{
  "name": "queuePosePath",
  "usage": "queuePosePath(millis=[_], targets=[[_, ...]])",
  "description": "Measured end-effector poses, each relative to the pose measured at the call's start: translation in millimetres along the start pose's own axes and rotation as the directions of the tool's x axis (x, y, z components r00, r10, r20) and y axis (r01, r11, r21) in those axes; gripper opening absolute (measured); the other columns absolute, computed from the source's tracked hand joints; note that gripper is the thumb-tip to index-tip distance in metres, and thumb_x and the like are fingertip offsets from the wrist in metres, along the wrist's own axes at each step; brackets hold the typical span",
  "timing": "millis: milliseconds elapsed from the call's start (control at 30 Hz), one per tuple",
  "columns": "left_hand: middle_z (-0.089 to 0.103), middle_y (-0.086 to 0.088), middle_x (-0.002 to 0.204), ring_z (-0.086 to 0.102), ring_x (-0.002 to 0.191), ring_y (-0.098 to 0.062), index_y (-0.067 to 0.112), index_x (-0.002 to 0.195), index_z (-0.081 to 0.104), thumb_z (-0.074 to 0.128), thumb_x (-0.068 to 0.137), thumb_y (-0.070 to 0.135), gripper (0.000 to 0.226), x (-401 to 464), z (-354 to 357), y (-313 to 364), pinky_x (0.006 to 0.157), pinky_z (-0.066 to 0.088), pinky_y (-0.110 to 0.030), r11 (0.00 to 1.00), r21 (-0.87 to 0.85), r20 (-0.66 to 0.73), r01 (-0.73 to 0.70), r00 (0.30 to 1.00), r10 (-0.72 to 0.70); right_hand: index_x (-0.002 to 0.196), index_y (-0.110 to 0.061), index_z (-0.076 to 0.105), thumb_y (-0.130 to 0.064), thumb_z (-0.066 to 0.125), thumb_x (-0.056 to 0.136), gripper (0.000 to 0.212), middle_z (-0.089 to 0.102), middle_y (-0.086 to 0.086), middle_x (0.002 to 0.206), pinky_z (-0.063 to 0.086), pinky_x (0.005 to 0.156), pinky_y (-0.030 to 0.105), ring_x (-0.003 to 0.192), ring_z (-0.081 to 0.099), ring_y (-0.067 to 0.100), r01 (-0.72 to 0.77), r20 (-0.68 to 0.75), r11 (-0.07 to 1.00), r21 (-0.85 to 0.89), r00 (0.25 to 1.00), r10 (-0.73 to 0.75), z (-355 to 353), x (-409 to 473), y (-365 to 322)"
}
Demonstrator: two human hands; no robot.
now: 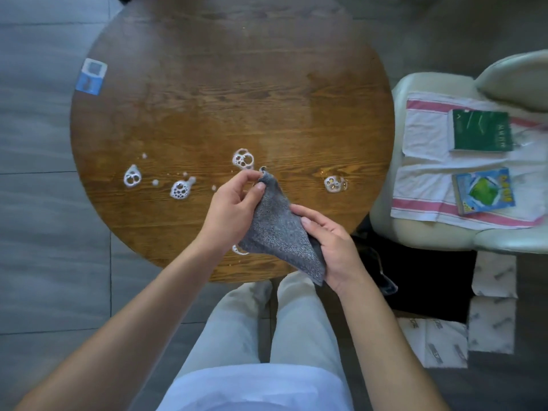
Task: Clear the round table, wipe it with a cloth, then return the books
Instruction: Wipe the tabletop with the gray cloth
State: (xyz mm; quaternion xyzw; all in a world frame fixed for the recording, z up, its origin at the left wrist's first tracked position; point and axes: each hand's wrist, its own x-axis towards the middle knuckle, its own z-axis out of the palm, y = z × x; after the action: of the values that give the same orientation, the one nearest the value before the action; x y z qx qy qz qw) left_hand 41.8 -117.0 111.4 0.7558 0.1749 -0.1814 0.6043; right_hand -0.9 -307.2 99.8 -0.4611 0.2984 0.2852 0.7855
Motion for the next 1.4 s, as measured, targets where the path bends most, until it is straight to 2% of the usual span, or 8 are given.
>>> queuePosePath(millis=[233, 533, 700, 833, 900, 1133, 1267, 1400], targets=[[0.068, 0.01, 0.116, 0.061, 0.113, -0.009, 0.024, 0.131, 0.066, 0.049, 0.109, 0.022, 0.028, 9, 50, -16, 0.092, 0.043, -0.017, 0.97, 0.243, 0.06, 0.023, 0.997, -0.039, 0.128, -0.035, 0.07, -0.002, 0.062, 0.1, 0.044, 0.069, 0.001, 0.132, 0.058, 0.096, 0.034, 0.117, 0.068, 0.016, 0.002, -0.105, 0.877, -0.48, 0.993, -0.06, -57, 1, -4], [0.065, 0.006, 0.134, 0.057, 0.125, -0.01, 0.025, 0.137, 0.063, 0.044, 0.11, 0.026, 0.033, 92, 129, 16, 0.112, 0.043, -0.033, 0.99, 0.142, 0.023, 0.016, 1.0, -0.019, 0.133, -0.033, 0.066, 0.005, 0.06, 0.094, 0.054, 0.065, -0.007, 0.136, 0.054, 0.103, 0.028, 0.124, 0.062, 0.007, 0.181, -0.155, 0.775, -0.606, 0.928, -0.338, -117, 78, -82], [0.069, 0.002, 0.113, 0.067, 0.097, -0.011, 0.03, 0.148, 0.047, 0.059, 0.103, 0.028, 0.047, 134, 145, 11, 0.088, 0.058, -0.032, 0.969, 0.223, -0.011, 0.11, 0.994, -0.111, 0.139, -0.032, 0.061, -0.001, 0.063, 0.093, 0.056, 0.059, -0.003, 0.143, 0.053, 0.107, 0.03, 0.126, 0.059, 0.011, 0.129, -0.195, 0.695, -0.707, 0.91, -0.367, -140, 132, -107], [0.068, 0.0, 0.106, 0.07, 0.09, -0.02, 0.033, 0.148, 0.043, 0.062, 0.097, 0.014, 0.058, 130, 145, -21, 0.079, 0.064, -0.045, 0.888, 0.432, 0.038, 0.155, 0.981, -0.19, 0.155, -0.029, 0.043, -0.02, 0.065, 0.096, 0.063, 0.054, 0.002, 0.151, 0.047, 0.093, 0.027, 0.108, 0.06, 0.016, -0.113, -0.277, 0.499, -0.859, 0.923, -0.267, -149, 140, -93], [0.067, -0.002, 0.119, 0.069, 0.102, -0.022, 0.033, 0.147, 0.044, 0.066, 0.094, 0.014, 0.06, 124, 143, -36, 0.086, 0.062, -0.047, 0.876, 0.454, 0.029, 0.165, 0.98, -0.199, 0.157, -0.027, 0.038, -0.026, 0.064, 0.095, 0.067, 0.056, 0.008, 0.149, 0.047, 0.1, 0.035, 0.123, 0.06, 0.03, -0.161, -0.28, 0.39, -0.907, 0.921, -0.27, -149, 133, -81], [0.061, 0.002, 0.114, 0.061, 0.099, -0.015, 0.028, 0.145, 0.049, 0.069, 0.094, 0.017, 0.056, 104, 141, -55, 0.09, 0.056, -0.04, 0.81, 0.581, -0.023, 0.083, 0.996, -0.085, 0.135, -0.009, 0.059, -0.024, 0.057, 0.085, 0.052, 0.053, 0.017, 0.145, 0.042, 0.108, 0.049, 0.133, 0.05, 0.038, 0.024, 0.015, 0.005, -1.0, 0.77, -0.638, -125, 113, -52], [0.061, 0.006, 0.112, 0.062, 0.094, -0.013, 0.026, 0.14, 0.054, 0.064, 0.098, 0.026, 0.043, 85, 126, -61, 0.082, 0.055, -0.035, 0.791, 0.607, -0.11, 0.079, 0.994, -0.015, 0.149, -0.013, 0.049, -0.027, 0.056, 0.096, 0.055, 0.035, 0.014, 0.165, 0.023, 0.127, 0.051, 0.157, 0.025, 0.034, 0.099, 0.162, -0.141, -0.985, 0.811, -0.562, -107, 136, -31], [0.059, -0.002, 0.13, 0.053, 0.12, -0.02, 0.017, 0.131, 0.062, 0.061, 0.099, 0.025, 0.033, 59, 87, -90, 0.102, 0.049, -0.041, 0.717, 0.693, -0.246, 0.08, 0.961, 0.13, 0.16, -0.01, 0.033, -0.038, 0.05, 0.101, 0.067, 0.016, 0.014, 0.173, 0.01, 0.13, 0.053, 0.161, 0.009, 0.033, 0.02, 0.115, -0.181, -0.983, 0.837, -0.534, -116, 165, -19]])
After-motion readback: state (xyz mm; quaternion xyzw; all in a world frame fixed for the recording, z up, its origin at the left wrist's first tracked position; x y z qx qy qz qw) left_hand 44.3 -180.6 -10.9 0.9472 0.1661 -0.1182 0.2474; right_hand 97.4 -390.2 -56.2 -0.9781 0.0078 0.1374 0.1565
